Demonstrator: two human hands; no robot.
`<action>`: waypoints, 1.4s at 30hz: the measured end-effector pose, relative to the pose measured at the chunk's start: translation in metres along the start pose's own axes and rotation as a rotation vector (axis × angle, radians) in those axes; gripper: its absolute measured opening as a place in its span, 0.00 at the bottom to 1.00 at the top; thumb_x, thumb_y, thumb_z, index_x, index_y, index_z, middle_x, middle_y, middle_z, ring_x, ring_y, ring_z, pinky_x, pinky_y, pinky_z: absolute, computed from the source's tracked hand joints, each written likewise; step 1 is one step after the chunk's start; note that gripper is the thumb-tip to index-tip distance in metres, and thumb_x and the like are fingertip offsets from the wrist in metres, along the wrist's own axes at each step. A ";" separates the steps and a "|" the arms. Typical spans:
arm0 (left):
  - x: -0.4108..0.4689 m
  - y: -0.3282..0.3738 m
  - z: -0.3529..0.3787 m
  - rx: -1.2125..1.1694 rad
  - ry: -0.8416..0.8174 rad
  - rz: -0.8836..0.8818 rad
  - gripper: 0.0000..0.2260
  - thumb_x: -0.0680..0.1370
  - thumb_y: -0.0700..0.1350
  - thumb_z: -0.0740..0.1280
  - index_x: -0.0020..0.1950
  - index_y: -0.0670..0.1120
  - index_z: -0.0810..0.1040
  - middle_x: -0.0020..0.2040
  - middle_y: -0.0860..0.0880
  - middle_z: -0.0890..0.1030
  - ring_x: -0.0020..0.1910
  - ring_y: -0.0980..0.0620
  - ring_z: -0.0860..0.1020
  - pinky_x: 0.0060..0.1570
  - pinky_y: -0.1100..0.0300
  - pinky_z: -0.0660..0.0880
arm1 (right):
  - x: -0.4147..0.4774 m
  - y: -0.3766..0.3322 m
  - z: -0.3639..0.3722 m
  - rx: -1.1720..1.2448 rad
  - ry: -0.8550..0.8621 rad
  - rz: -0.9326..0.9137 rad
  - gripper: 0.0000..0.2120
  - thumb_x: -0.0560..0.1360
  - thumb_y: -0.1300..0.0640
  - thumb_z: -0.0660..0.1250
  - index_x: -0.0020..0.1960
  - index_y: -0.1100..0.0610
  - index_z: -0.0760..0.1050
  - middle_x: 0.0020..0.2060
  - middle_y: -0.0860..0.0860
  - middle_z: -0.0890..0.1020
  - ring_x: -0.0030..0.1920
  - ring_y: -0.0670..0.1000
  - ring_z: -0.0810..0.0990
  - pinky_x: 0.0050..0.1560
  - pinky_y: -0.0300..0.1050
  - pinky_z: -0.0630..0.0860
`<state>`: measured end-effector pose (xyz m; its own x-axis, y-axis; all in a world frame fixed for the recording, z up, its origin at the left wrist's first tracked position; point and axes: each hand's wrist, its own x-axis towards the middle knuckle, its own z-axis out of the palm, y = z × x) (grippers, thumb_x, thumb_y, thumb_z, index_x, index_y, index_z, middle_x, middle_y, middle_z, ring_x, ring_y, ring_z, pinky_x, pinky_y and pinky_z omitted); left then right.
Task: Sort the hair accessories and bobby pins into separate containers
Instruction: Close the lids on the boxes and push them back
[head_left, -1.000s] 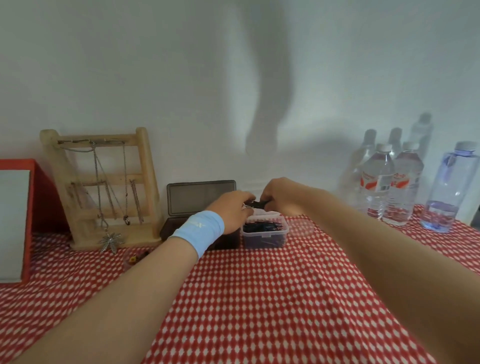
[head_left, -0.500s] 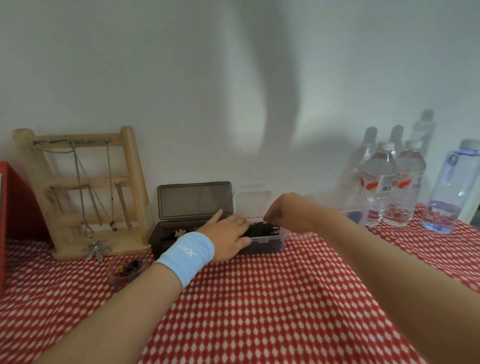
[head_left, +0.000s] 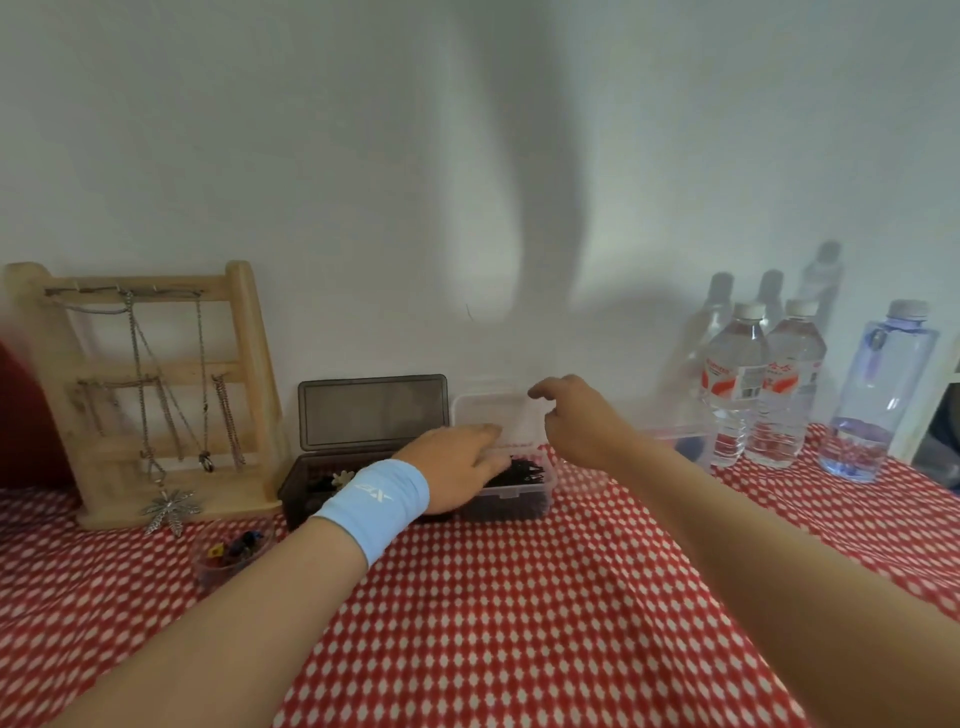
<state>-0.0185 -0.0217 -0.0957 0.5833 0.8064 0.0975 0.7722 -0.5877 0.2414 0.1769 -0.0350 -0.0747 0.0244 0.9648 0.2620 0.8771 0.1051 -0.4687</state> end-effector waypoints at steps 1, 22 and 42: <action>0.003 -0.002 -0.005 -0.021 0.064 -0.010 0.23 0.83 0.56 0.54 0.77 0.50 0.62 0.75 0.48 0.68 0.73 0.45 0.67 0.72 0.49 0.63 | 0.004 -0.001 -0.001 0.044 -0.031 0.065 0.26 0.79 0.69 0.57 0.75 0.54 0.66 0.72 0.56 0.69 0.60 0.54 0.76 0.46 0.34 0.73; -0.013 -0.005 0.002 0.033 -0.040 0.007 0.20 0.82 0.59 0.53 0.64 0.54 0.79 0.66 0.54 0.76 0.62 0.51 0.75 0.65 0.53 0.70 | -0.039 -0.007 0.011 -0.138 -0.190 -0.037 0.17 0.79 0.56 0.62 0.66 0.47 0.80 0.66 0.48 0.76 0.62 0.51 0.75 0.65 0.45 0.70; 0.000 0.016 0.001 0.280 0.017 -0.065 0.13 0.74 0.56 0.69 0.47 0.48 0.83 0.38 0.50 0.81 0.38 0.50 0.80 0.40 0.57 0.77 | -0.049 -0.023 0.025 -0.422 -0.195 -0.147 0.17 0.79 0.47 0.68 0.67 0.47 0.79 0.57 0.51 0.77 0.51 0.54 0.78 0.53 0.47 0.74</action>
<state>-0.0062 -0.0314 -0.0933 0.5278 0.8426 0.1073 0.8488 -0.5281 -0.0279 0.1433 -0.0790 -0.0982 -0.1696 0.9784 0.1182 0.9834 0.1759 -0.0452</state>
